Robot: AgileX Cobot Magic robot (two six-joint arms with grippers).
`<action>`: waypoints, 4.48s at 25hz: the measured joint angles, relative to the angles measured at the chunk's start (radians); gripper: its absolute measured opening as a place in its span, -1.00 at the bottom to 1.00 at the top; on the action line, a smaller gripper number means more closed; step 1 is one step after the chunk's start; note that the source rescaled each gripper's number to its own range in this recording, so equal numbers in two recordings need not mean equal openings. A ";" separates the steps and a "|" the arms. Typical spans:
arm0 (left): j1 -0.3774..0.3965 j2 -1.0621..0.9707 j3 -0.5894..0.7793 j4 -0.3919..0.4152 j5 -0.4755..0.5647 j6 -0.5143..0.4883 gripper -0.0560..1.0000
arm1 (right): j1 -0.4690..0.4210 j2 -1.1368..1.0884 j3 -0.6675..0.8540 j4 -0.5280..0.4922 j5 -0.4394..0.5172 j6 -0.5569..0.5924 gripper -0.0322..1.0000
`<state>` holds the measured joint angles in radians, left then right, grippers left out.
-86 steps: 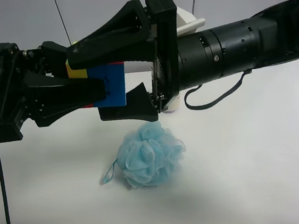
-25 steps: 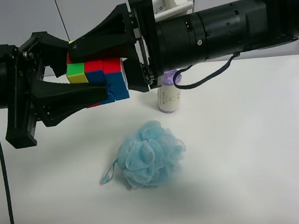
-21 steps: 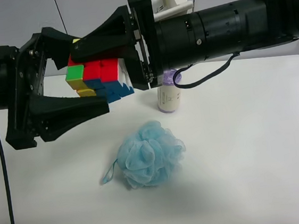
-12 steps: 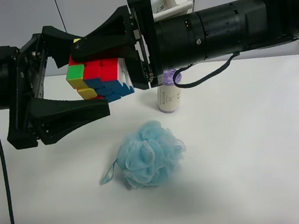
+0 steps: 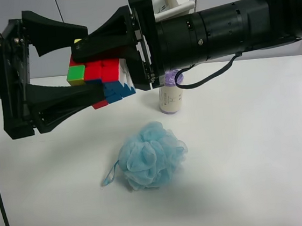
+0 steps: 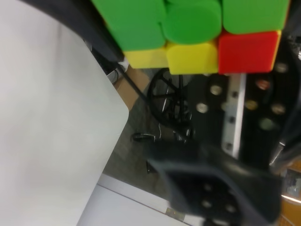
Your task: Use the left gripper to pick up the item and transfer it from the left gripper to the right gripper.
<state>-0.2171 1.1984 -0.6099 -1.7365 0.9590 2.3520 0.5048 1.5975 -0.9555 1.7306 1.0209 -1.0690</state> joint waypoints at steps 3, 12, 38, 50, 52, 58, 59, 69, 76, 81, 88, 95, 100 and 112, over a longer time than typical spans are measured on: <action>0.000 -0.069 0.000 0.042 -0.035 -0.078 0.97 | 0.000 0.000 0.000 0.001 0.000 0.000 -0.90; 0.000 -0.299 0.000 0.371 -0.076 -0.505 0.97 | 0.000 0.000 0.000 -0.001 0.000 0.000 -0.90; 0.000 -0.715 0.001 1.528 0.202 -2.155 0.97 | 0.000 0.000 0.000 -0.032 0.000 0.000 -0.90; 0.000 -1.082 0.056 1.660 0.222 -2.305 0.97 | 0.000 0.000 0.000 -0.070 0.000 0.021 -0.90; 0.000 -1.124 0.058 1.718 0.208 -2.367 0.97 | 0.000 0.000 0.000 -0.076 0.000 0.021 -0.90; 0.000 -1.161 0.091 1.788 0.119 -2.405 0.97 | 0.000 0.000 0.000 -0.087 0.001 0.024 -0.90; 0.000 -1.162 0.097 1.788 0.115 -2.405 0.97 | 0.000 0.000 0.000 -0.087 0.001 0.024 -0.90; 0.000 -1.162 0.101 1.724 0.100 -2.300 0.97 | 0.000 0.000 0.000 -0.127 0.001 0.026 -0.90; 0.000 -1.162 0.101 1.723 0.100 -2.297 0.97 | 0.000 0.000 0.000 -0.143 0.001 0.035 -0.90; 0.004 -1.162 0.101 1.722 0.100 -2.297 0.97 | 0.000 0.000 -0.027 -0.235 0.003 0.108 -0.90; 0.193 -1.162 0.101 1.717 0.100 -2.297 0.97 | 0.000 0.001 -0.260 -0.698 0.012 0.461 -0.90; 0.365 -1.200 0.101 1.717 0.099 -2.297 0.97 | 0.000 0.001 -0.392 -1.267 0.054 0.828 -0.90; 0.374 -1.204 0.101 1.717 0.099 -2.296 0.97 | 0.000 0.010 -0.398 -1.537 0.117 0.940 -0.90; 0.374 -1.204 0.101 1.717 0.099 -2.296 0.97 | -0.015 0.193 -0.398 -1.675 0.126 0.954 -0.90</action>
<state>0.1569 -0.0054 -0.5089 -0.0195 1.0584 0.0560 0.4897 1.7904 -1.3538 0.0556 1.1467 -0.1149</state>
